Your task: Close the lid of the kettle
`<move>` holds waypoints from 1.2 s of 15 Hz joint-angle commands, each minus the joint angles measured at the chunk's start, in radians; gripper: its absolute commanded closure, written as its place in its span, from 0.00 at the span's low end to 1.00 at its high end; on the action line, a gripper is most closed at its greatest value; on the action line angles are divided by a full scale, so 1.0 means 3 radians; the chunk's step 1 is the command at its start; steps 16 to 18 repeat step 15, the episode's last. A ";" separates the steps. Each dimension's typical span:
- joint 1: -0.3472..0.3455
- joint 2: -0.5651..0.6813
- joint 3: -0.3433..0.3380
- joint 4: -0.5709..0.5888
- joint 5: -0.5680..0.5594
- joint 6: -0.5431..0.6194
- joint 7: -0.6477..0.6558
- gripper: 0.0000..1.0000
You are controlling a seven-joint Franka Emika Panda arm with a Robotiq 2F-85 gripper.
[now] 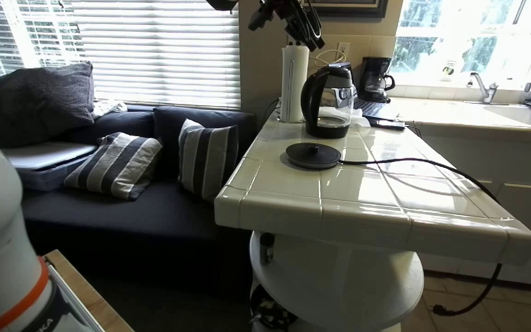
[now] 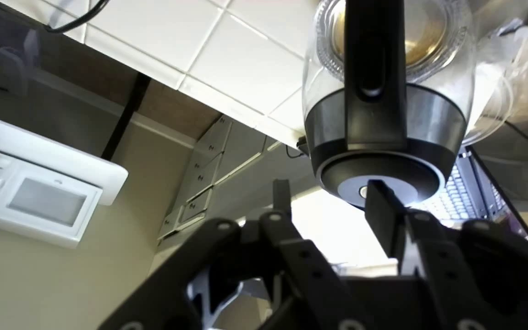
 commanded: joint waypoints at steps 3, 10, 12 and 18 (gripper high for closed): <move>-0.0312 -0.0581 0.0056 -0.0678 0.1149 0.0329 -0.1286 0.07; -0.0523 -0.0725 -0.0028 -0.0756 0.2193 0.0286 -0.2374 0.00; -0.0559 -0.0746 -0.0048 -0.0755 0.2228 0.0286 -0.2439 0.00; -0.0542 -0.0737 -0.0021 -0.0752 0.2227 0.0286 -0.2427 0.00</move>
